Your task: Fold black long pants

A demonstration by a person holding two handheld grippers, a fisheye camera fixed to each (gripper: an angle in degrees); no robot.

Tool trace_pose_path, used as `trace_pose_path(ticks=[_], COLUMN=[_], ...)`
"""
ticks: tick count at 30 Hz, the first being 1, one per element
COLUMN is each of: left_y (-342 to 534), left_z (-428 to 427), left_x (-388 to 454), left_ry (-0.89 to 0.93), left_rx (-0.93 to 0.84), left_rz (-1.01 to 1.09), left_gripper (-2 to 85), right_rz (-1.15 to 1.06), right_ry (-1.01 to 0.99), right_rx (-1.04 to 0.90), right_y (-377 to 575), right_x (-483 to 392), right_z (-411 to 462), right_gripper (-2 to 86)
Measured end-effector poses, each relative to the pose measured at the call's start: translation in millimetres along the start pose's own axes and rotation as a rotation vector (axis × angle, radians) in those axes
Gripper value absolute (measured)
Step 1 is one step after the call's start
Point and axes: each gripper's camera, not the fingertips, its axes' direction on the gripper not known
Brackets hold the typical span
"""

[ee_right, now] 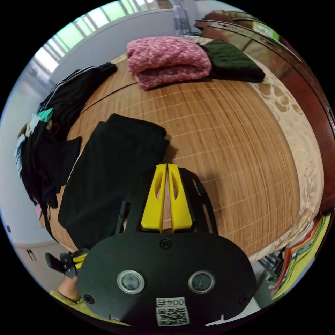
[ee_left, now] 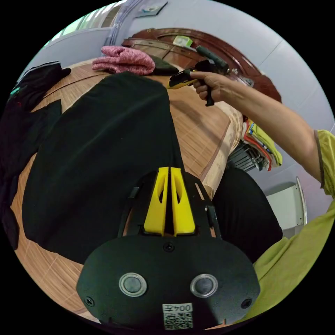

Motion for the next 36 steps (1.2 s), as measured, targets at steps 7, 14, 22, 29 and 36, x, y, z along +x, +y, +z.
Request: trace_pose_path(ticks=[7, 14, 22, 29, 36], left_y=[12, 44, 143, 169, 181], left_z=[-10, -47, -153, -162, -159], left_x=[-10, -36, -159, -227, -269], left_ry=[0.044, 0.046, -0.203, -0.043, 0.035], left_rx=[0.025, 0.096, 0.293, 0.242, 0.25], left_rz=[0.065, 0.012, -0.306, -0.425, -0.492], left_gripper=[10.4, 12.7, 9.7, 9.6, 11.8], right_rz=[-0.25, -0.482, -0.41, -0.259, -0.207], right_ry=[-0.07, -0.09, -0.353, -0.434, -0.477], right_rx=[0.268, -0.087, 0.018, -0.055, -0.156], right_y=[78, 137, 216, 302, 332], right_x=[-52, -110, -113, -132, -147], right_z=[-26, 58, 22, 55, 85], right_gripper=[8.6, 8.7, 12.5, 16.4, 16.3])
